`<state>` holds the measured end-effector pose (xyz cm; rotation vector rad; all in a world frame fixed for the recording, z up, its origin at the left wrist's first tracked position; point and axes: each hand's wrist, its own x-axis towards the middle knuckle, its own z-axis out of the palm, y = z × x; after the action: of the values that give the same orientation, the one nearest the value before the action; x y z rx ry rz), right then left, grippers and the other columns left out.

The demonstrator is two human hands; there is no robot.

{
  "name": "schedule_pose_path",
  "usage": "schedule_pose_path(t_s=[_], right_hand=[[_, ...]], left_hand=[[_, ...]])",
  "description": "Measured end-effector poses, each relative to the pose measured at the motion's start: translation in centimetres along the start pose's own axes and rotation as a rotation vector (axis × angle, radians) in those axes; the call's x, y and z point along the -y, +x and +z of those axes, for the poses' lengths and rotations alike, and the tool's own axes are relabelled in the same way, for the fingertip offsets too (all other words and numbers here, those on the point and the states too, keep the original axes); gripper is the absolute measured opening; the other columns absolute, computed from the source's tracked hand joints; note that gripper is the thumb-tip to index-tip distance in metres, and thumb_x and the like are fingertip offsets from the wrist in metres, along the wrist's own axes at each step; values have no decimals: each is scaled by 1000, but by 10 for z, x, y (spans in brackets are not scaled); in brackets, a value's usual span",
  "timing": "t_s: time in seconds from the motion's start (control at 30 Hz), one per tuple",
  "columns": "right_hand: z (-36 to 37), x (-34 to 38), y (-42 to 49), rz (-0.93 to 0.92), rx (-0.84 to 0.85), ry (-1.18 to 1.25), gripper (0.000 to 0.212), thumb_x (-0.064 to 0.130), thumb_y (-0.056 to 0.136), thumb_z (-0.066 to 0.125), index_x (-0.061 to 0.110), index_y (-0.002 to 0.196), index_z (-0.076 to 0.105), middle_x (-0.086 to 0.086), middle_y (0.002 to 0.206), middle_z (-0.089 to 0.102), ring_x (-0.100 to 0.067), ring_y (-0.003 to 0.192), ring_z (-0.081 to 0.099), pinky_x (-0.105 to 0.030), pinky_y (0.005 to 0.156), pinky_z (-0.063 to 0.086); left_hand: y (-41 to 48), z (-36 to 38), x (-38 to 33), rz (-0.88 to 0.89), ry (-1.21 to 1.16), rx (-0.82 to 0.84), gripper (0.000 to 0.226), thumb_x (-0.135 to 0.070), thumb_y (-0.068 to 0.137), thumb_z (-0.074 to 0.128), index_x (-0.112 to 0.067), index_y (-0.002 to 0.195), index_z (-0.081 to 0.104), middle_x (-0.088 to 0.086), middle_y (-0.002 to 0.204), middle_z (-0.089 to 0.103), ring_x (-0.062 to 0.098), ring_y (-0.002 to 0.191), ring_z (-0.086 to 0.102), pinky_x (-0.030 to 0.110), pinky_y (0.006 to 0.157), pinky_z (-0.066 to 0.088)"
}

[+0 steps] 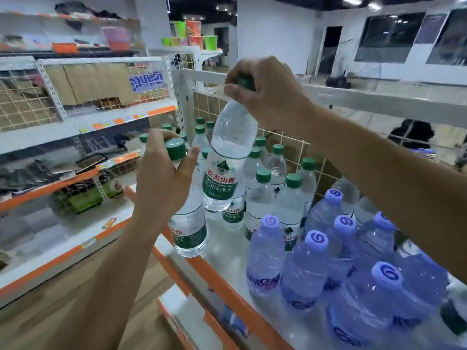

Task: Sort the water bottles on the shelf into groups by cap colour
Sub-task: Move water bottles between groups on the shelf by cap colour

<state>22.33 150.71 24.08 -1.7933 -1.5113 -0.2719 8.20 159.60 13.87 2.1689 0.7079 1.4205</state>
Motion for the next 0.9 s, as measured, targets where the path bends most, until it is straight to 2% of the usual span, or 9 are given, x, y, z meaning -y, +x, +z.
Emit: schedule_pose_path(t_s=[0.1, 0.17, 0.3, 0.43, 0.5, 0.6, 0.67, 0.8, 0.9], right_hand=[[30, -7, 16, -2, 128, -36, 15, 13, 90, 59, 5, 102, 63, 3, 90, 57, -9, 83, 54, -21, 84, 49], [48, -16, 18, -12, 243, -79, 14, 13, 89, 60, 5, 99, 64, -1, 92, 62, -11, 84, 55, -27, 89, 48], [81, -36, 7, -19, 449, -183, 17, 15, 88, 62, 7, 103, 65, -5, 104, 66, -8, 84, 53, -14, 76, 44], [101, -57, -7, 43, 544, -264, 19, 17, 86, 65, 12, 104, 66, -2, 106, 66, -8, 87, 50, -17, 77, 36], [103, -66, -13, 87, 578, -273, 22, 18, 85, 65, 13, 107, 64, -2, 107, 65, -10, 90, 52, -20, 78, 38], [105, -73, -21, 131, 593, -253, 23, 19, 84, 66, 13, 106, 62, -4, 106, 64, -17, 97, 56, -30, 86, 46], [107, -73, -23, 129, 579, -248, 23, 19, 83, 67, 13, 104, 61, -5, 103, 64, -20, 96, 57, -34, 85, 48], [113, -67, -30, 108, 537, -242, 27, 23, 83, 68, 11, 105, 59, -6, 102, 64, -21, 94, 56, -33, 81, 47], [116, -67, -38, 124, 525, -222, 38, 25, 84, 67, 11, 118, 53, -9, 111, 63, -25, 103, 56, -34, 86, 46]], left_hand=[[8, 14, 29, -44, -24, 35, 25, -21, 87, 63, -9, 101, 45, -19, 75, 43, -14, 61, 49, 6, 54, 35], [7, 25, 46, -75, -57, 85, 25, -20, 87, 63, -11, 98, 42, -17, 74, 46, -8, 60, 49, 5, 54, 38], [0, 50, 77, -91, -89, 175, 26, -18, 87, 64, -12, 96, 41, -11, 70, 49, 3, 58, 50, 19, 53, 43], [-1, 74, 91, -36, -84, 175, 25, -13, 84, 67, -4, 94, 46, -14, 65, 43, 7, 53, 43, 28, 51, 31], [0, 83, 95, -12, -74, 187, 27, -12, 83, 68, 2, 95, 48, -9, 65, 43, 15, 53, 42, 26, 50, 30], [4, 96, 104, -10, -56, 223, 29, -16, 85, 67, 2, 97, 47, 7, 73, 54, 27, 60, 50, 18, 49, 33], [8, 102, 110, -2, -44, 221, 29, -17, 84, 67, 1, 97, 49, 13, 78, 60, 30, 64, 55, 22, 50, 33], [13, 104, 113, -9, 49, 180, 32, -15, 80, 71, -1, 105, 55, 15, 95, 62, 28, 84, 58, 29, 70, 43], [13, 103, 108, -31, 123, 193, 42, -20, 82, 69, -4, 117, 53, 15, 107, 58, 29, 97, 55, 35, 81, 44]])
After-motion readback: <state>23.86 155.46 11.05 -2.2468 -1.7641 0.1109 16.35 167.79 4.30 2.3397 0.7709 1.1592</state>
